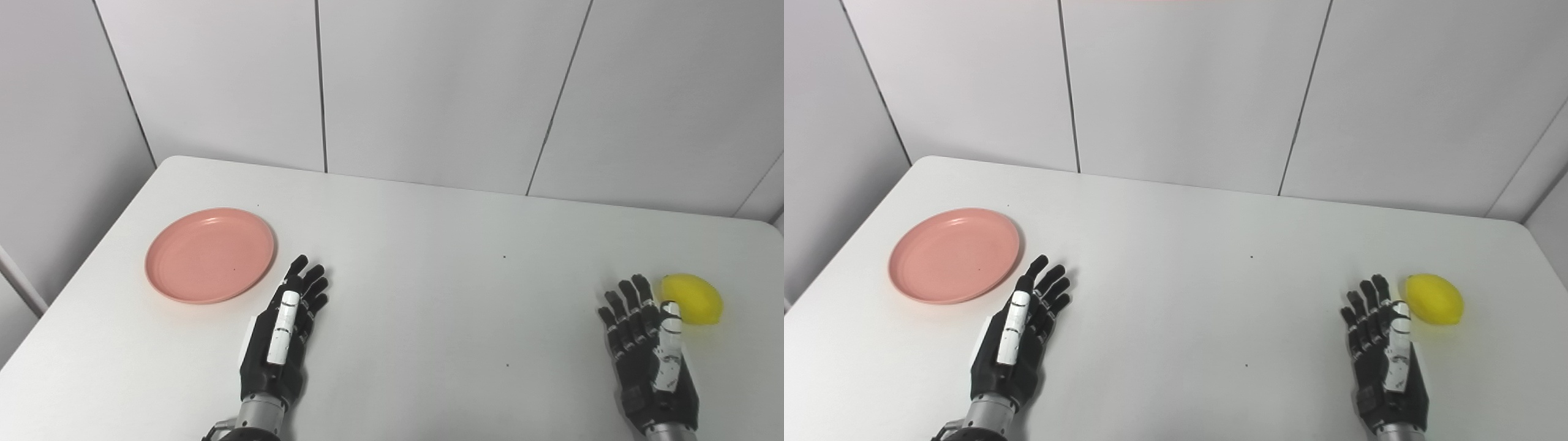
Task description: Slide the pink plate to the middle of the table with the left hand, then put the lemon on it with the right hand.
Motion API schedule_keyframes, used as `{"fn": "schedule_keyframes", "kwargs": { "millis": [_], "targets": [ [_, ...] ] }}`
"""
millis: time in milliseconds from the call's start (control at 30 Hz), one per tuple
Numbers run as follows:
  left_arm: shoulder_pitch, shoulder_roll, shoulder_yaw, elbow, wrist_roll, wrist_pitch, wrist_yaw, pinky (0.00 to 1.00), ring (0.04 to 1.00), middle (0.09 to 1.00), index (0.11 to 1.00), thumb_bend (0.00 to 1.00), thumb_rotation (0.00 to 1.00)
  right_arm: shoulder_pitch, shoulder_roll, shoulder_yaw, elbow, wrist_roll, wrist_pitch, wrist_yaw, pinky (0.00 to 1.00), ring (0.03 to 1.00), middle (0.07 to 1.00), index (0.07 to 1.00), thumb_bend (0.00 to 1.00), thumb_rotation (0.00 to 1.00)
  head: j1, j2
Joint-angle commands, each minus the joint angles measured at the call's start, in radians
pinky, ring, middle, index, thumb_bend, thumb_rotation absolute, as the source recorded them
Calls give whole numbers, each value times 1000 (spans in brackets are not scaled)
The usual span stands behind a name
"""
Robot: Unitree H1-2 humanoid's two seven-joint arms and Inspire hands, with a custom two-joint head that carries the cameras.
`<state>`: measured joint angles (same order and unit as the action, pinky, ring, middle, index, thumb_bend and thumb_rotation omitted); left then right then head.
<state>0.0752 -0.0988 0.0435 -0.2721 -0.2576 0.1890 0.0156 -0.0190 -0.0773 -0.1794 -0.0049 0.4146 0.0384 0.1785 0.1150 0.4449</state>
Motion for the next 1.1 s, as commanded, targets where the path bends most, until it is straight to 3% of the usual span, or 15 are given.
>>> {"fn": "schedule_keyframes", "kwargs": {
  "millis": [0, 400, 733, 1067],
  "targets": [
    [-63, 21, 11, -68, -21, 40, 1, 930, 909, 895, 905, 822, 771, 49, 8, -4, 85, -2, -24, 9, 1000, 984, 1000, 998, 731, 949, 1, 1],
    [-234, 80, 74, -205, -97, 275, 49, 924, 924, 910, 905, 856, 788, 48, 15, -4, 86, 0, -27, 7, 1000, 985, 1000, 998, 738, 938, -1, -5],
    [-316, 251, 73, -197, -249, 281, 107, 953, 934, 923, 944, 865, 819, 46, 14, -4, 96, 7, -29, 17, 1000, 993, 1000, 998, 720, 951, 15, -16],
    [-389, 394, 195, -52, -294, 267, 16, 918, 906, 898, 951, 917, 792, 41, 7, -11, 109, 16, -28, 25, 1000, 998, 1000, 1000, 701, 970, 48, -35]
  ]
}}
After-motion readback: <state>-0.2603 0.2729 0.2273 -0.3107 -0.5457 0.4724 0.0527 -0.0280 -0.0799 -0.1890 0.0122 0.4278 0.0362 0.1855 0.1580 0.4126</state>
